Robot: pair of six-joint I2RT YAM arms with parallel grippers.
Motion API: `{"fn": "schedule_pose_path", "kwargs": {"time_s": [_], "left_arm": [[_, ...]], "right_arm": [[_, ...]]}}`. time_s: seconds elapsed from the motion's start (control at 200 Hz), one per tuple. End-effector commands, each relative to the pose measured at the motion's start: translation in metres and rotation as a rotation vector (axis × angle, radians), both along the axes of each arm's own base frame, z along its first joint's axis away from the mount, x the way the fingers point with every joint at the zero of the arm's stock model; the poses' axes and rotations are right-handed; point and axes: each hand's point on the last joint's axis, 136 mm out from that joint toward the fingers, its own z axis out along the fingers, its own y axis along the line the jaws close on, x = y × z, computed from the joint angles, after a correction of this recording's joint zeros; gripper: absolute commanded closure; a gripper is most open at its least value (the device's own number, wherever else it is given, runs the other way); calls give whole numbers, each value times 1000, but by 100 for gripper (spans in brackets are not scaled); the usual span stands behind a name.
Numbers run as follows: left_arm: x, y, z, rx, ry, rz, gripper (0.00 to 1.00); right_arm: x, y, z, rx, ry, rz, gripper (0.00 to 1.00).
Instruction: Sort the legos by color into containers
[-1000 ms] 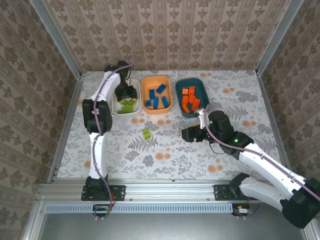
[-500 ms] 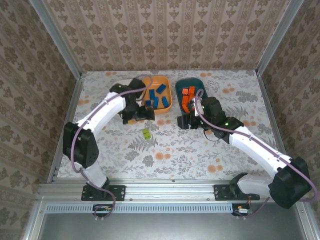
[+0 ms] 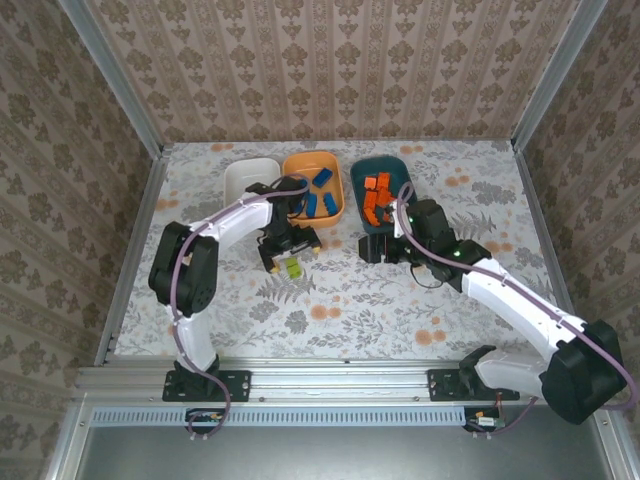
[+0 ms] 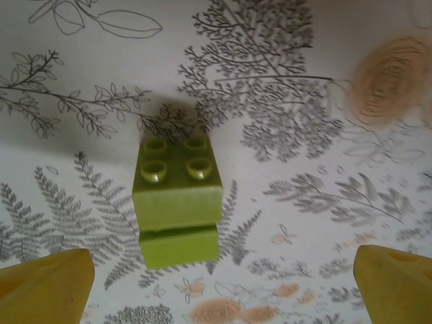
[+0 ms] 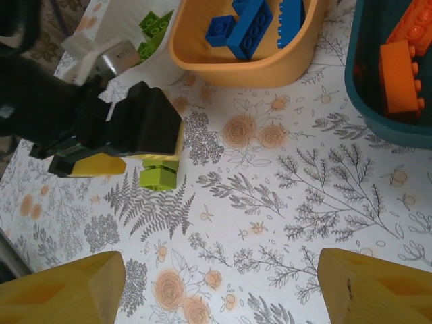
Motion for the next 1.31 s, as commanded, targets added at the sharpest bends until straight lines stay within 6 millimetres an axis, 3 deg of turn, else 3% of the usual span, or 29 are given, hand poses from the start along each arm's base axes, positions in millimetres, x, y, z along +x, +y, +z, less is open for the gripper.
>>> {"fn": "schedule_pose_path", "kwargs": {"time_s": [0.0,0.345,0.585,0.865,1.18,1.3], "left_arm": [[-6,8,-15,33,39,2,3],[4,12,-38,12,48,4,32],[9,20,-45,13,51,12,37],[14,24,-52,17,62,-5,52],[19,23,-43,-5,29,-6,76],[20,25,-32,-7,5,-16,79]], "right_arm": [[-6,-10,6,16,-13,-37,24],[-16,-23,11,10,-32,-77,25],[-19,-26,12,22,-30,-96,25],[-20,-26,11,36,-21,-109,26],[-19,-25,10,47,-14,-113,26],[-18,-23,9,52,-11,-110,26]]}}
